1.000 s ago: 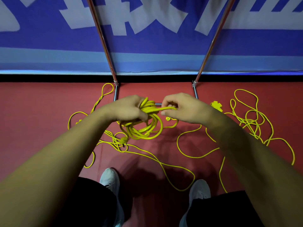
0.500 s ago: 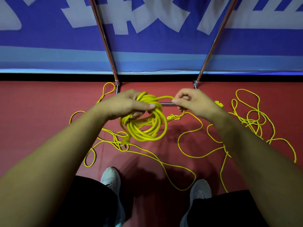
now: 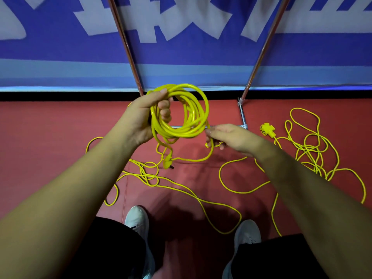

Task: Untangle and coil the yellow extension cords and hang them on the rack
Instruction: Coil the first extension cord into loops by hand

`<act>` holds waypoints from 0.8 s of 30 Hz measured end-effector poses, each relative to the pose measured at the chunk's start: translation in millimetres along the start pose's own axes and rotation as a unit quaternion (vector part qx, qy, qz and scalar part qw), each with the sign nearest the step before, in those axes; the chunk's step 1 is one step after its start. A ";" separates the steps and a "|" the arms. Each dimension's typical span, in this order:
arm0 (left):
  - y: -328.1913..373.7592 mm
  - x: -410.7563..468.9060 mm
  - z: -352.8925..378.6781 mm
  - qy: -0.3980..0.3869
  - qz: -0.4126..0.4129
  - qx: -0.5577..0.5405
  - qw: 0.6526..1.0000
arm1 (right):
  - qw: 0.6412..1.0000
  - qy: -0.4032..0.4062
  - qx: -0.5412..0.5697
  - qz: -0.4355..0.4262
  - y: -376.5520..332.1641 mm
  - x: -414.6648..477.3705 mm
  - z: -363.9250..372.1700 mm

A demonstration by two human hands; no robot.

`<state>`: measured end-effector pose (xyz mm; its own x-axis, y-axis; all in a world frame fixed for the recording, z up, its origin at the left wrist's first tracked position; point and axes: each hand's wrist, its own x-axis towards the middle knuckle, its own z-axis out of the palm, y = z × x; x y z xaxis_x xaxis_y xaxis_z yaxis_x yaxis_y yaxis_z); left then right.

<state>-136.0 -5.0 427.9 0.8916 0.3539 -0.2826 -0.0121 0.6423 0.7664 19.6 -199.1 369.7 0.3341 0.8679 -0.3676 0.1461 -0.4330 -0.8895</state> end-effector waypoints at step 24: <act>12.0 -5.0 6.9 0.095 0.174 0.038 0.979 | 0.964 0.002 0.239 0.117 -9.4 -0.8 58.3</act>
<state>-137.5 -3.7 442.5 0.7395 0.6667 -0.0926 -0.2604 0.4102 0.8740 -36.4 -181.5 362.5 0.3102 0.7589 -0.5726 -0.3794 -0.4535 -0.8065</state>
